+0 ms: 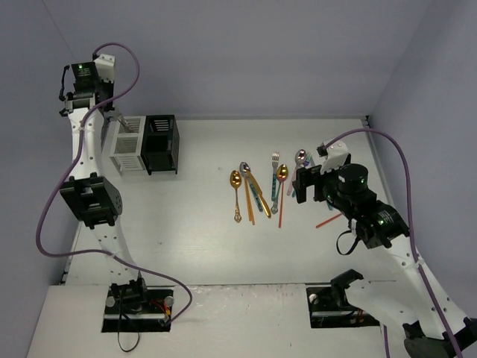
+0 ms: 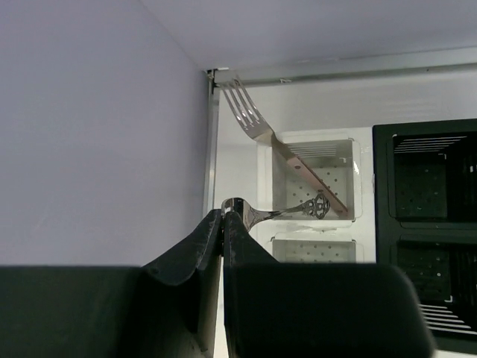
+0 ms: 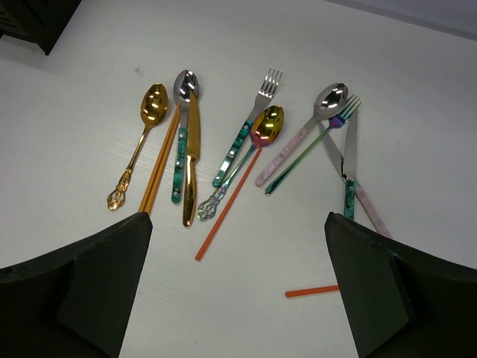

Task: Sort the eating utensils into containers

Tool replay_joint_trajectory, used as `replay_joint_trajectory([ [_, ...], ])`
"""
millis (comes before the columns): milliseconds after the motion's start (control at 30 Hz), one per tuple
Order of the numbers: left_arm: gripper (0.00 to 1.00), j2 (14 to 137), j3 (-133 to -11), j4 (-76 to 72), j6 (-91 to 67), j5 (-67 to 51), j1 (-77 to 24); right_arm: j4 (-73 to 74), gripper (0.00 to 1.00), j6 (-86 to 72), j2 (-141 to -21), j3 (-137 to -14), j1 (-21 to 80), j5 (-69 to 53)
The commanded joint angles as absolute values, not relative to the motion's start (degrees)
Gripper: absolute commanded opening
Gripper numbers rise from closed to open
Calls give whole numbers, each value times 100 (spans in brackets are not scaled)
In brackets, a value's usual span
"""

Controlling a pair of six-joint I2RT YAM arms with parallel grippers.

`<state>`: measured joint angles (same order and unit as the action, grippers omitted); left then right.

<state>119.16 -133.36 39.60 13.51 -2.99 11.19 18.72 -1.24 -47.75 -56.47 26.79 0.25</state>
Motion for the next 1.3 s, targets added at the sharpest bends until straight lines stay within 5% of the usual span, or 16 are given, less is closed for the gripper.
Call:
replay_joint_trajectory([
  [0, 0, 11876, -13702, 3408, 1362, -404, 1090, 1599, 100, -123, -4976, -5871, 2716, 158],
  [367, 4, 12318, -13584, 3300, 1240, -717, 1094, 1582, 100, -141, -5340, -5884, 2725, 308],
  [733, 72, 12029, -13633, 3228, 466, -612, 1020, 1573, 100, -977, -6629, -6218, 2707, 1360],
  [833, 81, 11703, -13513, 3234, 135, -370, 911, 1580, 100, -1260, -7203, -6398, 2685, 1452],
  [1033, 86, 10787, -12721, 3265, -915, -369, 695, 1547, 91, -1918, -8513, -6867, 2672, 1481],
  [1267, 87, 9676, -10773, 3287, -1643, -692, 207, 1345, 66, -2571, -9920, -7640, 2733, 1536],
])
